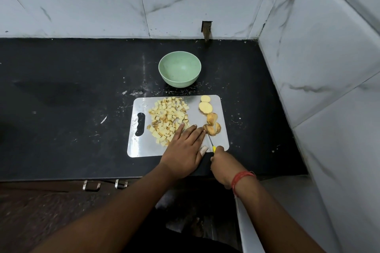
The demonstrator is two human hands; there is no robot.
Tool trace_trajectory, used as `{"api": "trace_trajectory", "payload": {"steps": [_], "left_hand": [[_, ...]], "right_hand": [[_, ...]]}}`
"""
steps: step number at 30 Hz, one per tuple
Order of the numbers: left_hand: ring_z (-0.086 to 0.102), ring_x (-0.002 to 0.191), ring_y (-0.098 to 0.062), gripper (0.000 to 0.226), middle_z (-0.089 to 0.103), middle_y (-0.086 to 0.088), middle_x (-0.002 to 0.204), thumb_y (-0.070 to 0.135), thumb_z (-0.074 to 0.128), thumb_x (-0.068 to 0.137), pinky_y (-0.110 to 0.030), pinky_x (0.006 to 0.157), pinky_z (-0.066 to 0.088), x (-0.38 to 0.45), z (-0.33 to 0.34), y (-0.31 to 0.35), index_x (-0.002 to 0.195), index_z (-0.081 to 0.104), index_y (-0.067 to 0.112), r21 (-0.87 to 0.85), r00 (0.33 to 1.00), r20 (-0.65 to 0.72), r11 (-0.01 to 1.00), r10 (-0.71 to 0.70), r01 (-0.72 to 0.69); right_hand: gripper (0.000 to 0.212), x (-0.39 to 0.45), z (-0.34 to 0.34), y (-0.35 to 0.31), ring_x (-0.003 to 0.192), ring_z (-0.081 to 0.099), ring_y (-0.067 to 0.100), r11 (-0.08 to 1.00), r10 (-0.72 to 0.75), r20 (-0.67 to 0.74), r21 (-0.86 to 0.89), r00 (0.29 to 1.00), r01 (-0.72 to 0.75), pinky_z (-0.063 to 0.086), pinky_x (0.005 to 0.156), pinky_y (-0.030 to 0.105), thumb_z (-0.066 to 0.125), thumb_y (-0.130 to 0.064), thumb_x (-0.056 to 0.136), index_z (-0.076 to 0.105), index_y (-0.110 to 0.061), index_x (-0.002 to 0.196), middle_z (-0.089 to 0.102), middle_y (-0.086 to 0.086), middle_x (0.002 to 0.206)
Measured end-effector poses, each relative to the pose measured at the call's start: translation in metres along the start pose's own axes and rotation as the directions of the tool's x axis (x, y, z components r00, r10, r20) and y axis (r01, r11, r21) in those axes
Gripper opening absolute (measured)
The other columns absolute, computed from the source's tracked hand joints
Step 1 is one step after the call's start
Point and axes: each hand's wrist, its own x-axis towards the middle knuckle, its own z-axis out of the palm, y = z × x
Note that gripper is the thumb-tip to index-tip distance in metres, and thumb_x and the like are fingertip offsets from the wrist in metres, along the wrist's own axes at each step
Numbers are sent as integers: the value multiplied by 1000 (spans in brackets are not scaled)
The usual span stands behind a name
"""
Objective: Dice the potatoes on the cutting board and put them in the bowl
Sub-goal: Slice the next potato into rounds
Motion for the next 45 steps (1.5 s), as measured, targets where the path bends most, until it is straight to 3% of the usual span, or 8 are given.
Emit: {"api": "trace_trajectory", "payload": {"steps": [6, 13, 18, 24, 31, 37, 42, 45], "left_hand": [[33, 148, -25, 65, 47, -5, 155, 50, 16, 108, -52, 124, 19, 1, -1, 1, 153, 44, 12, 15, 1000, 27, 1000, -8, 8], [32, 148, -26, 65, 46, -5, 156, 50, 16, 108, -51, 124, 17, 1, -1, 1, 153, 45, 12, 41, 999, 46, 999, -15, 13], [31, 149, -26, 64, 45, -6, 156, 49, 18, 109, -51, 125, 16, 1, -1, 1, 153, 44, 11, 42, 999, 44, 999, -12, 11], [32, 148, -28, 69, 43, -11, 157, 52, 13, 108, -49, 125, 17, 0, -3, 3, 154, 41, 8, 28, 1000, 21, 1000, 7, -7], [32, 149, -26, 66, 43, -9, 157, 53, 19, 108, -50, 126, 12, 5, -4, -2, 157, 37, 14, 11, 999, 34, 1000, 21, -22], [41, 144, -22, 56, 58, -1, 144, 46, 27, 106, -54, 126, 11, 15, -7, -8, 143, 57, 17, -93, 999, -26, 995, -31, 29], [47, 138, -22, 50, 63, -1, 136, 42, 33, 105, -48, 126, 9, 21, -9, -13, 138, 59, 16, -148, 998, -61, 989, -26, 17], [50, 135, -23, 45, 63, -3, 133, 39, 40, 104, -48, 126, 12, 22, -8, -14, 138, 59, 15, -160, 997, -78, 987, -17, 4]], "right_hand": [[32, -1, -2, 0, 113, 56, 37, 1000, 9, 6, 12, 1000, -10, 38, 79, 33, 37, -14, 101, 41, 0, 130, 56, 21, 122], [29, -16, 3, 4, 105, 60, 30, 1000, 14, 34, -4, 999, -13, 43, 81, 34, 38, -12, 101, 39, -1, 129, 59, 16, 118], [8, -33, 11, 27, 91, 60, 24, 997, 7, 23, 74, 1000, -9, 37, 72, 28, 38, -17, 102, 39, -11, 107, 53, 1, 87], [11, -47, -1, 39, 71, 53, 12, 985, 26, -79, 171, 997, -12, 36, 56, 27, 37, -23, 104, 40, -13, 108, 53, 2, 84], [1, -37, 3, 29, 82, 54, 19, 993, 34, -24, 111, 999, -31, 39, 72, 28, 37, -15, 101, 37, -14, 101, 53, 6, 93], [4, -35, 11, 18, 81, 55, 21, 997, 11, -5, 76, 1000, -11, 41, 71, 29, 39, -15, 100, 35, -16, 101, 54, 6, 93], [4, -36, 10, 17, 82, 55, 20, 996, -16, 21, 89, 1000, 14, 41, 72, 29, 39, -16, 101, 36, -15, 103, 60, 11, 103], [4, -39, 6, 26, 76, 52, 13, 995, -29, 2, 96, 1000, 29, 38, 63, 27, 39, -18, 102, 36, -16, 104, 53, 0, 88]]}}
